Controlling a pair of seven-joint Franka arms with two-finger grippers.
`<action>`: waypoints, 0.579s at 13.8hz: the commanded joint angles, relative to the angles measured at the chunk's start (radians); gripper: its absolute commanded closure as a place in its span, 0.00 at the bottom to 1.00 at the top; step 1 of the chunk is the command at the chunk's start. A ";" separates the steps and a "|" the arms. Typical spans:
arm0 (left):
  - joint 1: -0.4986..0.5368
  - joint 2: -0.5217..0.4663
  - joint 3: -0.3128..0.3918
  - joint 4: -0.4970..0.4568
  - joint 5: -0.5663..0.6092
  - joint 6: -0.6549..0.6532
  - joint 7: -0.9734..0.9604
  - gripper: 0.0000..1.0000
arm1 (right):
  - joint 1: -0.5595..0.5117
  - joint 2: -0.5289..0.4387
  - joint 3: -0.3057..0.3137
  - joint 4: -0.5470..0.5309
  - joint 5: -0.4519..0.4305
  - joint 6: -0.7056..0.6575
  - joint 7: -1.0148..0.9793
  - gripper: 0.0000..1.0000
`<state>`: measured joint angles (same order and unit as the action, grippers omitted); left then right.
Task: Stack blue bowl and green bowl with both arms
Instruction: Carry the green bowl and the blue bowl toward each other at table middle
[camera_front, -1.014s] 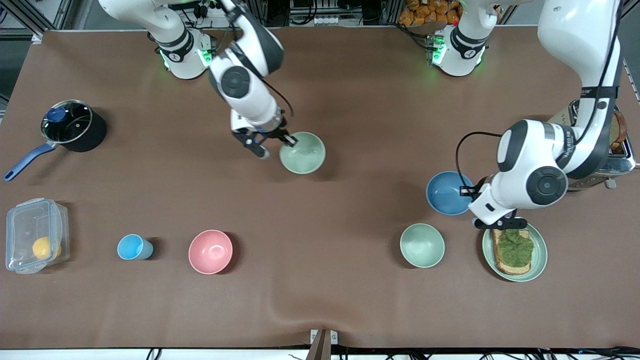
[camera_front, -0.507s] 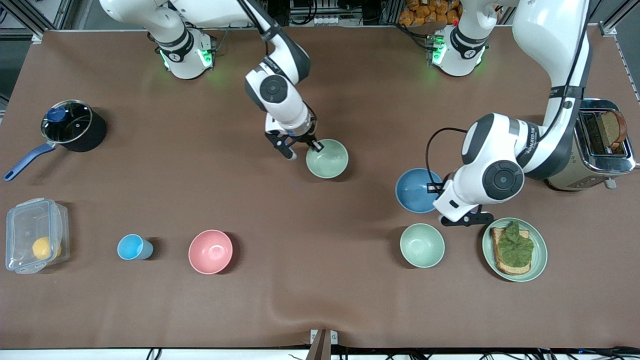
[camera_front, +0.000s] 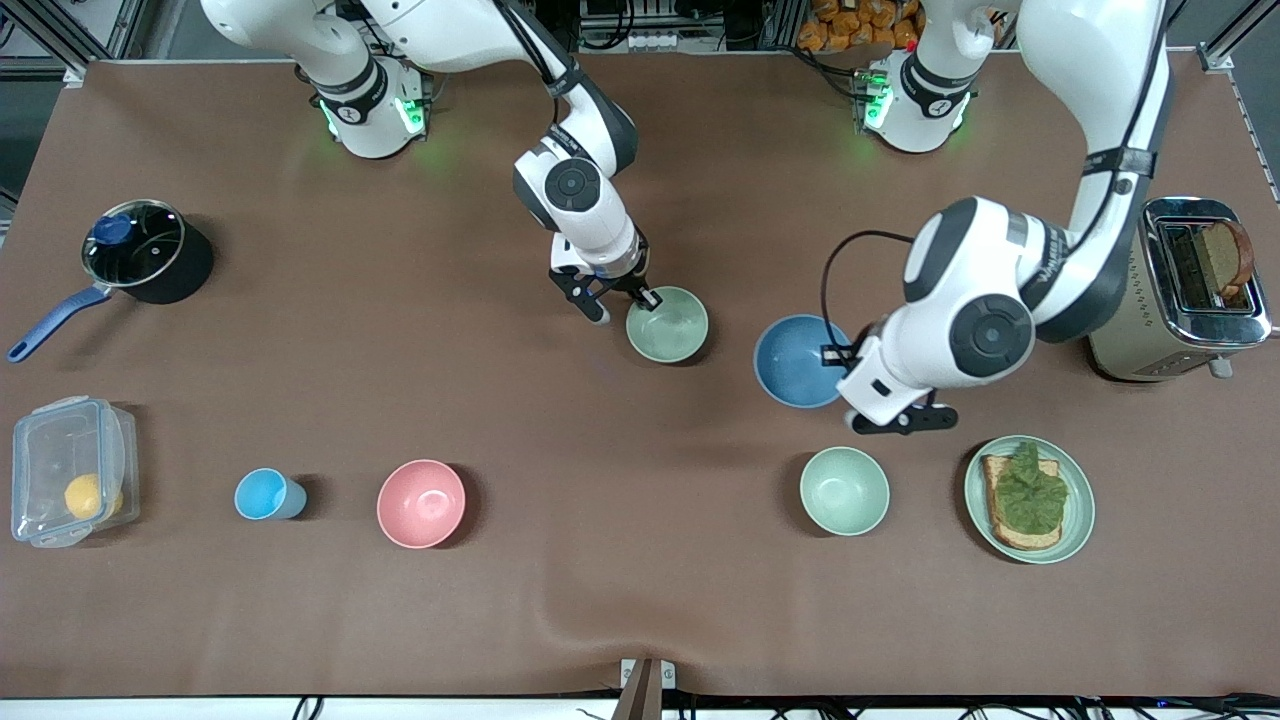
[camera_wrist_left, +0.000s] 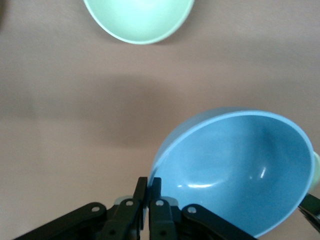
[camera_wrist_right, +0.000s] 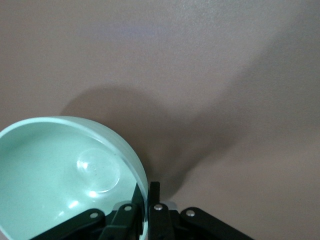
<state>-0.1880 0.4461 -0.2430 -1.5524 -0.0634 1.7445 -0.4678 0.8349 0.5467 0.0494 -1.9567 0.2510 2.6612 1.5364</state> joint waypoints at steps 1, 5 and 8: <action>-0.002 -0.024 -0.022 -0.018 -0.045 -0.019 -0.049 1.00 | -0.005 0.010 -0.011 0.031 0.001 -0.004 0.071 0.04; 0.004 -0.030 -0.044 -0.028 -0.061 -0.019 -0.051 1.00 | -0.075 -0.011 0.000 0.059 0.028 -0.117 0.125 0.00; -0.001 -0.030 -0.052 -0.028 -0.087 -0.017 -0.057 1.00 | -0.131 -0.024 -0.002 0.099 0.198 -0.233 0.122 0.00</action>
<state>-0.1926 0.4413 -0.2871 -1.5605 -0.1146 1.7366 -0.5091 0.7481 0.5443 0.0357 -1.8765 0.3703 2.4952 1.6440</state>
